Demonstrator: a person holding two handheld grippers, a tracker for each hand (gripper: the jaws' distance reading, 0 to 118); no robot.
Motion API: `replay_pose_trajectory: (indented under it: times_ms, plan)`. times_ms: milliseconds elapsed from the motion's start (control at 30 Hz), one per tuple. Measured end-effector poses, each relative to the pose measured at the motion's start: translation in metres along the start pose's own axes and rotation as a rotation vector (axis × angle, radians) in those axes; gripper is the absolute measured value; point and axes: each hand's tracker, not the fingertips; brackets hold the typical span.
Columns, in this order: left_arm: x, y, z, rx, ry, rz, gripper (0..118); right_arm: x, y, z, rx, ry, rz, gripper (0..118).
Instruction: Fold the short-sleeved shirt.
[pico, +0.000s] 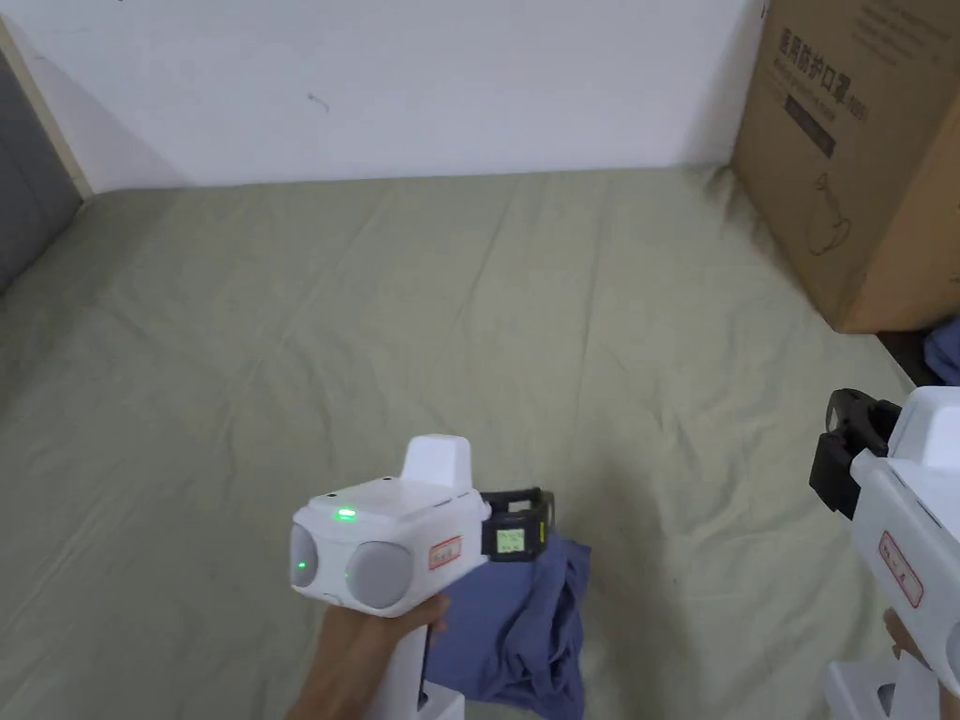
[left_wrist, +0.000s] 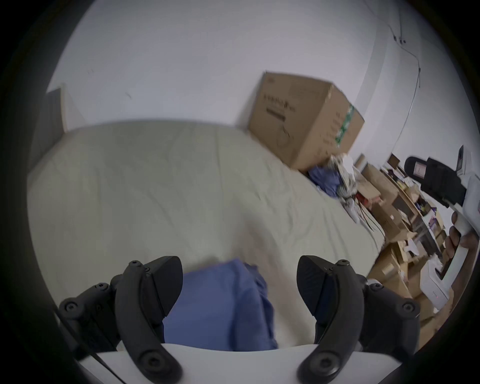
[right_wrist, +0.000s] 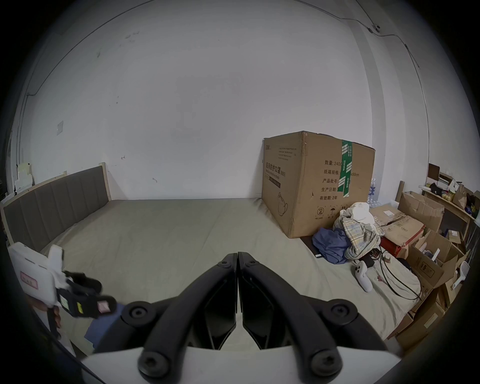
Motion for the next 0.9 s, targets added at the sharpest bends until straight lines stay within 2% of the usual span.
replay_pose_trajectory:
  times_ms: [67, 200, 233, 267, 300, 333, 400, 500, 567, 900]
  plan:
    - [-0.012, -0.003, 0.008, 0.056, 0.055, -0.013, 95, -0.004, 0.002, 0.002, 0.005, 0.004, 0.000, 0]
    - [-0.031, -0.018, 0.007, 0.081, 0.133, -0.028, 86, -0.010, 0.005, 0.003, 0.006, 0.014, 0.010, 0]
    - [-0.035, -0.024, 0.003, 0.097, 0.135, -0.035, 75, -0.011, 0.005, 0.004, 0.004, 0.016, 0.012, 0]
    - [-0.038, -0.030, 0.000, 0.102, 0.144, -0.035, 57, -0.011, 0.004, 0.004, 0.002, 0.017, 0.014, 0]
    - [-0.040, -0.035, -0.004, 0.100, 0.143, -0.031, 30, -0.011, 0.004, 0.003, -0.001, 0.018, 0.017, 0]
    - [-0.043, -0.040, -0.008, 0.092, 0.138, -0.025, 15, -0.011, 0.004, 0.003, -0.004, 0.018, 0.021, 0]
    - [-0.044, -0.051, -0.015, 0.082, 0.114, -0.012, 2, -0.010, 0.003, 0.003, -0.007, 0.016, 0.025, 0]
    - [-0.034, -0.066, -0.026, 0.057, 0.122, -0.047, 0, -0.007, 0.002, 0.003, -0.010, 0.010, 0.027, 0]
    - [-0.029, -0.075, -0.035, 0.009, 0.073, -0.005, 0, -0.004, 0.002, 0.004, -0.010, 0.009, 0.026, 0]
    - [0.026, -0.115, -0.083, -0.151, 0.030, -0.142, 0, 0.012, -0.007, 0.000, -0.032, -0.004, 0.019, 0]
